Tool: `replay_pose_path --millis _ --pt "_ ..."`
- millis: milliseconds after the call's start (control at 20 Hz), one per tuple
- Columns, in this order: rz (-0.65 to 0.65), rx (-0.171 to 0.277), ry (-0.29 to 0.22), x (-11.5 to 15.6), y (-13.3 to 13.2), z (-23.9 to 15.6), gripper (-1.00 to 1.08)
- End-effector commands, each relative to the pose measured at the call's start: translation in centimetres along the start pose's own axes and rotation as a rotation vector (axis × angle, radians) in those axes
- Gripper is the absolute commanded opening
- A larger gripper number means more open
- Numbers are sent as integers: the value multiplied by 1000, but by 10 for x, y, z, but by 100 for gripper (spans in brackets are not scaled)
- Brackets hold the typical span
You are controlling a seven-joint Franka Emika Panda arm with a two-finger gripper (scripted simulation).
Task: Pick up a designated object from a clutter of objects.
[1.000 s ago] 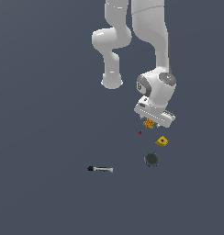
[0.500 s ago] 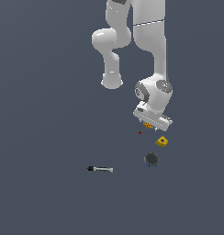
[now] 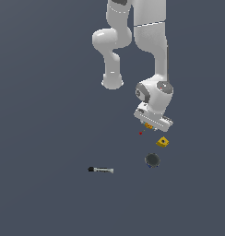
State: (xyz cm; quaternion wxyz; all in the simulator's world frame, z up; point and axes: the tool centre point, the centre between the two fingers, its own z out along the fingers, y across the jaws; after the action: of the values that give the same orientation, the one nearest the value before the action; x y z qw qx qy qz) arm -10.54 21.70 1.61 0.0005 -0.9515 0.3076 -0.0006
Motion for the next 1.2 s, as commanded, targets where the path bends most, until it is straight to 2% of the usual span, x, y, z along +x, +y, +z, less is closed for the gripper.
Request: replay_pose_path --millis 0,300,550,850,1150 --pt "0 -2 -1 0 1 1 -100" --pt "0 0 0 3 2 -3 -100" --pt "0 0 0 17 8 -18 -100" --pt "0 -1 0 46 21 -49 -100" --pt "-1 0 -2 88 40 -94 -100"
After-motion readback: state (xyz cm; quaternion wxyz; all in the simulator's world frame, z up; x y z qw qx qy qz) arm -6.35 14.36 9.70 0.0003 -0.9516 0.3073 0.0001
